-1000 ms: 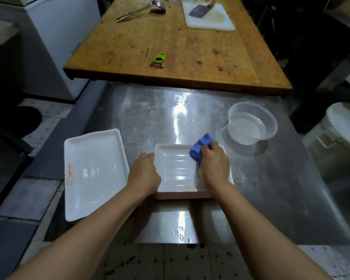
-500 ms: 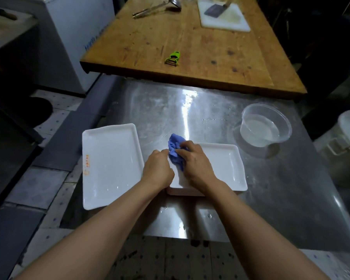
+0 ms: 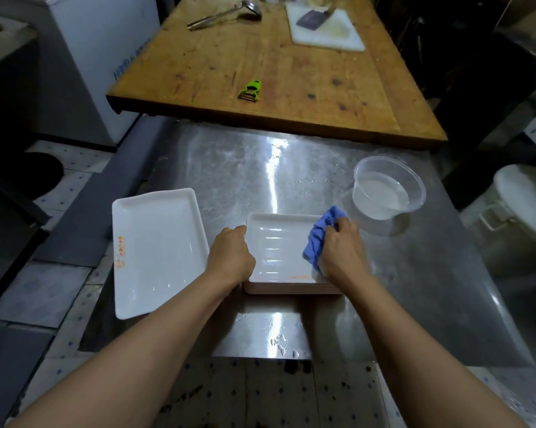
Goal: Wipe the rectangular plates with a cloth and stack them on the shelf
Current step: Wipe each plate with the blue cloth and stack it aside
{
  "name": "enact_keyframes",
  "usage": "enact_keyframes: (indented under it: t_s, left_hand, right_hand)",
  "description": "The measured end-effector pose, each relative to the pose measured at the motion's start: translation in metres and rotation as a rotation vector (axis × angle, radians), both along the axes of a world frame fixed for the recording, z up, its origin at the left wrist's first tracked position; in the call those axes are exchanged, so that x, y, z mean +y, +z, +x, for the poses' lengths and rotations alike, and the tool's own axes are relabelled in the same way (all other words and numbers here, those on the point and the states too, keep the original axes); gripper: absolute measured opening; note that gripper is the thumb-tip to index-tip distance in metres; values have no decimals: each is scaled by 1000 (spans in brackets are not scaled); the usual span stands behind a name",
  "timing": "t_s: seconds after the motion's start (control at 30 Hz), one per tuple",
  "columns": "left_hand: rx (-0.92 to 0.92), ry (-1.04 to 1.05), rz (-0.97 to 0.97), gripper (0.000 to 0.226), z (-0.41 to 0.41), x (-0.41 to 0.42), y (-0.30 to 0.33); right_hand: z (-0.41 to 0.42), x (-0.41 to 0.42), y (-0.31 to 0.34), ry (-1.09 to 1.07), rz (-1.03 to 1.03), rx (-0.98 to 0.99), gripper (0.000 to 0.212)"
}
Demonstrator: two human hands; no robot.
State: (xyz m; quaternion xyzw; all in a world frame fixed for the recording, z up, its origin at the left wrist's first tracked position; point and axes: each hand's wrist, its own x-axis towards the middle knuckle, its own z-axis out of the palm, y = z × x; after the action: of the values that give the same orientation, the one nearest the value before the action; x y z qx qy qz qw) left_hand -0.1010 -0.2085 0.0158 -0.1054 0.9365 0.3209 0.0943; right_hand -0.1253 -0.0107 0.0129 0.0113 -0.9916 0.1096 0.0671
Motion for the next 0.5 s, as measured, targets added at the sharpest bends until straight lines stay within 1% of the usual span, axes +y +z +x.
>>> enact_keyframes:
  t_s: [0.03, 0.1, 0.13, 0.17, 0.2, 0.27, 0.33, 0.4, 0.5]
  left_hand:
    - [0, -1, 10, 34, 0, 0, 0]
    - [0, -2, 25, 36, 0, -1, 1]
    - [-1, 0, 34, 38, 1, -2, 1]
    - [-6, 2, 44, 40, 1, -2, 1]
    - [-17, 1, 53, 44, 0, -2, 2]
    - [-53, -5, 66, 54, -1, -4, 1]
    - [-86, -5, 88, 60, -3, -7, 0]
    - [-115, -7, 116, 61, -4, -8, 1]
    - [-162, -4, 145, 58, -7, -10, 2]
  right_hand:
    - [2, -9, 0, 26, -25, -11, 21]
    - [7, -28, -8, 214, -2, -28, 38]
    - [9, -38, -7, 274, 4, -76, 48]
    - [9, -47, -6, 309, 14, -119, 54]
    - [8, -55, -3, 332, 20, -128, 56]
    - [5, -68, 3, 403, 24, -122, 51]
    - [5, -74, 7, 466, -21, -122, 46]
    - [7, -72, 10, 493, -60, -170, 46]
    - [18, -64, 13, 531, -66, -243, 46]
